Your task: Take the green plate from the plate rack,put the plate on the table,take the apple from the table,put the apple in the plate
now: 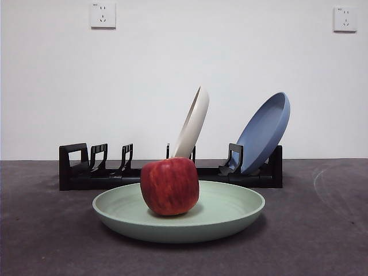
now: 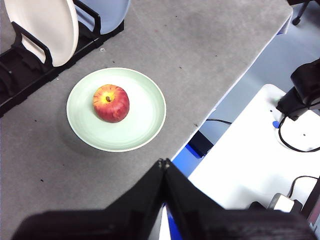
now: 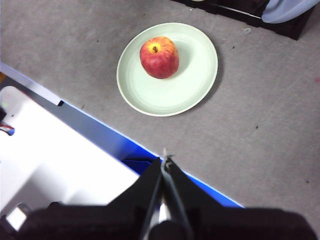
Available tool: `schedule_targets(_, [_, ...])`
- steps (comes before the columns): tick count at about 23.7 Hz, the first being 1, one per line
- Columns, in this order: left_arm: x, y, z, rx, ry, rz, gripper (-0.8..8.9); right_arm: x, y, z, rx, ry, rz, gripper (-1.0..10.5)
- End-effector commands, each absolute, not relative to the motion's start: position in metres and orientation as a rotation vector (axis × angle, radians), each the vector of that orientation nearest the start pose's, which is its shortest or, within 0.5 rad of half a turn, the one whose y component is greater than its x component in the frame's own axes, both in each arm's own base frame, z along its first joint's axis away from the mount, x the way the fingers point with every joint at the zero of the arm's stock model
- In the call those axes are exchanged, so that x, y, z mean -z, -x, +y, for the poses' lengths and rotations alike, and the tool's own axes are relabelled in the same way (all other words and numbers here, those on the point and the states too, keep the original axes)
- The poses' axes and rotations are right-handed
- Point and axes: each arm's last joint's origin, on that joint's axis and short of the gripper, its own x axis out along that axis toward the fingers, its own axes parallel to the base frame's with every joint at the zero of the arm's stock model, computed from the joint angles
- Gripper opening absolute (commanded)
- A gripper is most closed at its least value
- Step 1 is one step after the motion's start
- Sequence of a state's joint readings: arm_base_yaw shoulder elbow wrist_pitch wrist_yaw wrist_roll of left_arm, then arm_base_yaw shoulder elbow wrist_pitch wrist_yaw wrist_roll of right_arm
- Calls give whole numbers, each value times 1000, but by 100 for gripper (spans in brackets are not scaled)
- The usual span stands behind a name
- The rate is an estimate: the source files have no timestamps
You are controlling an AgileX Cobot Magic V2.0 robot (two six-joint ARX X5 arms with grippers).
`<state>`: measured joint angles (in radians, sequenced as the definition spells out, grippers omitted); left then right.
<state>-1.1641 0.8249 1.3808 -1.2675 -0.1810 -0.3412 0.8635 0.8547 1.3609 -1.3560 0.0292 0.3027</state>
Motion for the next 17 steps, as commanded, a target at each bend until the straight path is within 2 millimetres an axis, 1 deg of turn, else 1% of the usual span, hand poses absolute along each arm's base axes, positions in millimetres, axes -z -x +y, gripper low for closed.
schedule_targets(1, [-414,-41,-82,818,-159,724,-3,-398,-63,71,-617,121,912,2])
schedule_targets(9, [-412,-43,-87,811,-169,736,-3,-398,-64,70,-568,140,889,2])
schedule_targets(12, [-413,-47,-83,766,-147,735,-3,-398,-65,70,-546,148,880,2])
schedule_targets(17, [-413,-60,-76,673,-59,756,-3,-398,-66,70,-531,156,877,2])
